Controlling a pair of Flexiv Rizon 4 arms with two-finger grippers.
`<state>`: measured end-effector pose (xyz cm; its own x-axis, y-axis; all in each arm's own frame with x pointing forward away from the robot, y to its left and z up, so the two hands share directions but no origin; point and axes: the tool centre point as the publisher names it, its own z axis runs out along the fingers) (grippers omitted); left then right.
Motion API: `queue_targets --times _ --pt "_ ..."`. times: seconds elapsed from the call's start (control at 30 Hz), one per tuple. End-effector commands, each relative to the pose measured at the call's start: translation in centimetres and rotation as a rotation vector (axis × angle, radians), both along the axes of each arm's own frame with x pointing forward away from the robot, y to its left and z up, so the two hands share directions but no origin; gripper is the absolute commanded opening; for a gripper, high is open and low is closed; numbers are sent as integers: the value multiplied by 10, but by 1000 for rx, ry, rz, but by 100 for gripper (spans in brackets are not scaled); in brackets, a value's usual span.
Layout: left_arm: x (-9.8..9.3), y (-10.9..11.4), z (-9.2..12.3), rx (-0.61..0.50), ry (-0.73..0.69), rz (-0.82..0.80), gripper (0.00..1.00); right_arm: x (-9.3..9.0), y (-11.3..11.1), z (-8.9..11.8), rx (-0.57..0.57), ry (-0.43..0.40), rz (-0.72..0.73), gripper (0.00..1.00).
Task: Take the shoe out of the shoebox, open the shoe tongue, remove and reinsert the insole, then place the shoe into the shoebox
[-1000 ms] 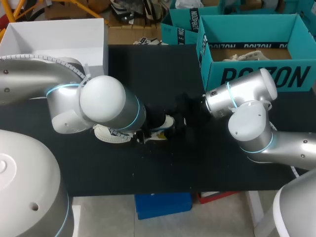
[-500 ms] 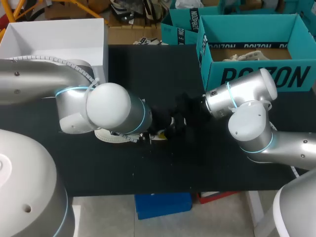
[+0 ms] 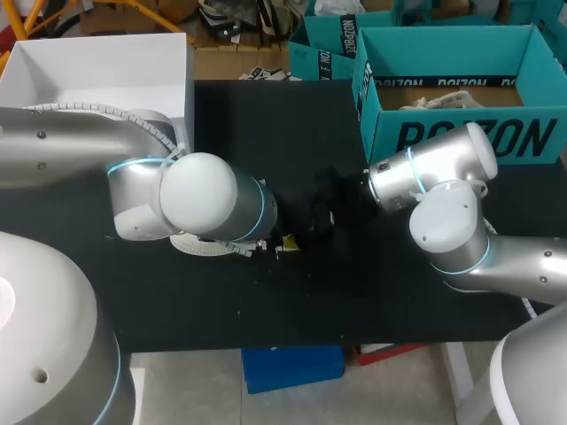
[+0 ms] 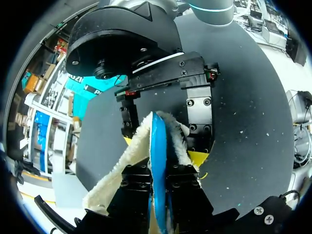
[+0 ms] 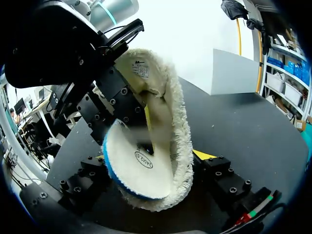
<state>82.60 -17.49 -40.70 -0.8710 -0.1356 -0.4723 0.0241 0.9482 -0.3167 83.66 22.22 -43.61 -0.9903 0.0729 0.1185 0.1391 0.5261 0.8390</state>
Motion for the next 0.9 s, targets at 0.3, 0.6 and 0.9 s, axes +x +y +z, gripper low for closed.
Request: queue_targets --times 0.3,0.6,0.9 --pt "-38 20 38 -113 92 -64 0 0 0 -1 -3 1 -1 0" --pt "-72 18 95 -241 121 -123 0 0 0 -1 -3 1 -1 0" --pt "-96 4 167 -377 166 -148 0 0 0 -1 -3 1 -1 0"
